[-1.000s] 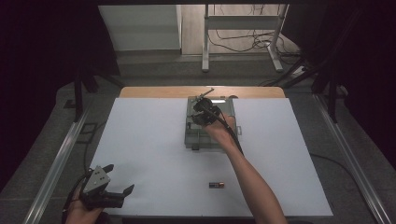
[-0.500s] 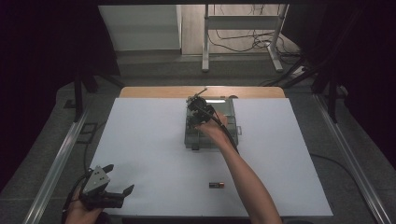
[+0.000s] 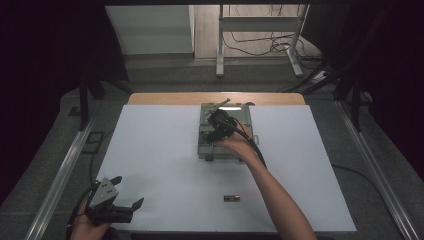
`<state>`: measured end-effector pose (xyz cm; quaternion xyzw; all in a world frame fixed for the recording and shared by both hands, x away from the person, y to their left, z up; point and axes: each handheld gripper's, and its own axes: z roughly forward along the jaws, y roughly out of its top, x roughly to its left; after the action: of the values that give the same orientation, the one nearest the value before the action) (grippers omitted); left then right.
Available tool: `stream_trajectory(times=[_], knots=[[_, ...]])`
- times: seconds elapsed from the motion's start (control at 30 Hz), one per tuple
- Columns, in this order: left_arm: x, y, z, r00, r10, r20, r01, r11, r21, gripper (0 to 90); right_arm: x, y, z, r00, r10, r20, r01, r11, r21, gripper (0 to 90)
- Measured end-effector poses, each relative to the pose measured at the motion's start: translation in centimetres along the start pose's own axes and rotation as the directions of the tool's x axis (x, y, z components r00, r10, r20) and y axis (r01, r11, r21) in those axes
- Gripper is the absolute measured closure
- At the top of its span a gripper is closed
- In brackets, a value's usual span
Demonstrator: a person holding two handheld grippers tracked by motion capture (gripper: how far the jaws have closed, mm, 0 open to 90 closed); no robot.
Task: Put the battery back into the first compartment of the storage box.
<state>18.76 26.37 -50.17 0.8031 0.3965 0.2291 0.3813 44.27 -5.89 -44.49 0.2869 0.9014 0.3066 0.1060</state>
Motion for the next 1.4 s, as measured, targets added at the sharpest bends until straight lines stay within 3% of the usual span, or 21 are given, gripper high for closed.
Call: stream_trajectory(times=[0.1, 0.23, 0.57, 0.77, 1.13, 1.3, 1.4], knots=[[0.0, 0.0, 0.0, 1.0, 0.0, -0.001, 0.0, 1.0, 0.002, 1.5, 0.3, -0.8, -0.6, 0.9992, -0.026, -0.032, 0.026, 0.9996, -0.014, 22.6], [0.0, 0.0, 0.0, 1.0, -0.002, -0.001, 0.002, 1.0, 0.001, 1.5, 0.5, -1.8, -1.3, 0.9983, -0.021, -0.055, 0.02, 0.9996, -0.017, 13.5], [0.0, 0.0, 0.1, 1.0, -0.001, -0.003, 0.001, 1.0, 0.003, 1.5, 1.4, -4.3, -3.3, 0.9956, -0.015, -0.092, 0.011, 0.9991, -0.041, 0.1], [0.0, 0.0, 0.0, 1.0, -0.007, 0.0, 0.007, 1.0, 0.0, 1.5, 1.7, -5.9, -4.1, 0.9957, -0.013, -0.092, 0.008, 0.9984, -0.056, 0.0], [0.1, 0.0, 0.0, 0.9999, -0.012, 0.002, 0.012, 0.9999, -0.007, 1.5, 3.2, -7.9, -5.5, 0.9953, -0.036, -0.09, 0.037, 0.9992, 0.013, 0.0], [0.1, 0.0, 0.0, 0.9999, -0.011, 0.002, 0.011, 0.9999, -0.005, 1.5, 3.9, -8.6, -6.5, 0.9968, -0.016, -0.079, 0.018, 0.9995, 0.027, 0.1], [0.1, 0.0, 0.0, 0.9999, -0.012, 0.002, 0.012, 0.9999, -0.006, 1.5, 4.4, -9.3, -6.8, 0.9977, -0.021, -0.064, 0.024, 0.9984, 0.051, 5.1]])
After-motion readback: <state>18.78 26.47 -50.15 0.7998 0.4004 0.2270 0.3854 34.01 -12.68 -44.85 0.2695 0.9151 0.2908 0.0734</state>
